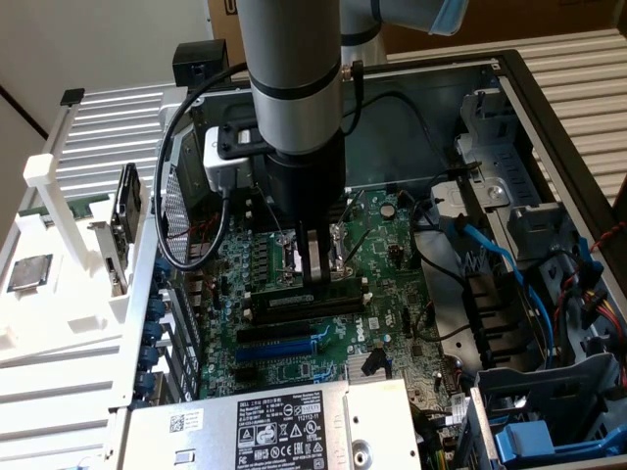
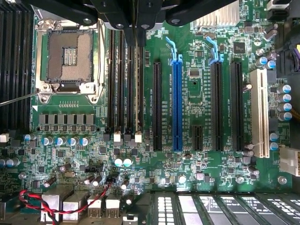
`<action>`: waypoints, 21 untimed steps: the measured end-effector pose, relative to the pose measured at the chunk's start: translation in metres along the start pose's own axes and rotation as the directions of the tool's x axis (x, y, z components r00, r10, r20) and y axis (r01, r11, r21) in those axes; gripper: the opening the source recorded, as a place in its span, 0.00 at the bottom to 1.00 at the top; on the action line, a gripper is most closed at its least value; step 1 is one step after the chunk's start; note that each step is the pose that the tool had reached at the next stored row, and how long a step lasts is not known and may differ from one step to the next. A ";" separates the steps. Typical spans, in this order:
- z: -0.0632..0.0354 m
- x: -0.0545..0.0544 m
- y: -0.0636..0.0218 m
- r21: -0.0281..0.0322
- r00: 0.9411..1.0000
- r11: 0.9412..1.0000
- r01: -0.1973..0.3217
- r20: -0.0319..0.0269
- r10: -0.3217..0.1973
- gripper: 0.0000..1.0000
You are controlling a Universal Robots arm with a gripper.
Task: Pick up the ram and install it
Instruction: 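Insert the ram into the slot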
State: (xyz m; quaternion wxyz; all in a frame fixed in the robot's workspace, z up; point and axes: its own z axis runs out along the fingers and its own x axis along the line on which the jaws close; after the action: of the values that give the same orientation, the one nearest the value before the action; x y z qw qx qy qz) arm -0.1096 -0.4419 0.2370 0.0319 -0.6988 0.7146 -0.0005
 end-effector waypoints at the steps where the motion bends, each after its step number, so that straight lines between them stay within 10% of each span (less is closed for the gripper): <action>1: 0.0000 0.000 0.0001 0.000 1.000 1.000 0.000 0.000 0.000 0.12; 21: 0.0020 0.000 0.0006 0.002 1.000 1.000 -0.009 0.000 0.009 0.12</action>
State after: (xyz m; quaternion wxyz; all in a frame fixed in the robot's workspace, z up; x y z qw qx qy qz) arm -0.1101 -0.4420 0.2349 0.0325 -0.6956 0.7177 -0.0012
